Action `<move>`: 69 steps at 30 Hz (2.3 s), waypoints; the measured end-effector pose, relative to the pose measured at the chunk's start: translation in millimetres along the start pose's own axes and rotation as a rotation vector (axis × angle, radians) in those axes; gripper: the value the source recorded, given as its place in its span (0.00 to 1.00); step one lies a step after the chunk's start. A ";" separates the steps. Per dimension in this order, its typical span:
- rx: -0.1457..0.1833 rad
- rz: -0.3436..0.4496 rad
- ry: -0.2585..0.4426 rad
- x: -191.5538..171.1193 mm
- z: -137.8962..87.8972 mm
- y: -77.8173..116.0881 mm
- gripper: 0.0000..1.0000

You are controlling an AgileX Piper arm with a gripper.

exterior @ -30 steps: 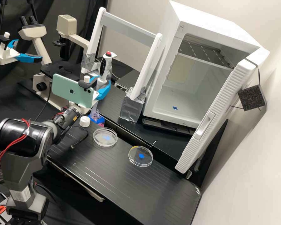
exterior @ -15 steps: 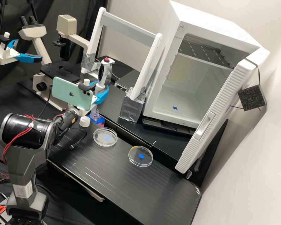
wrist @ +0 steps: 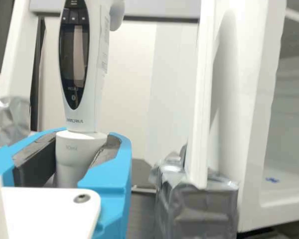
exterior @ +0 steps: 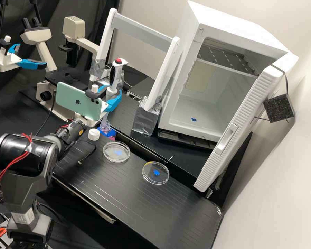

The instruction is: Use the pipette

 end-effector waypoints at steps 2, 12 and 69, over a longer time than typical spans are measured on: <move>0.004 0.010 0.009 0.4 -2.3 2.7 0.00; 0.004 0.041 0.061 0.7 -13.2 21.0 0.00; -0.080 0.249 0.100 -92.3 40.0 139.4 0.00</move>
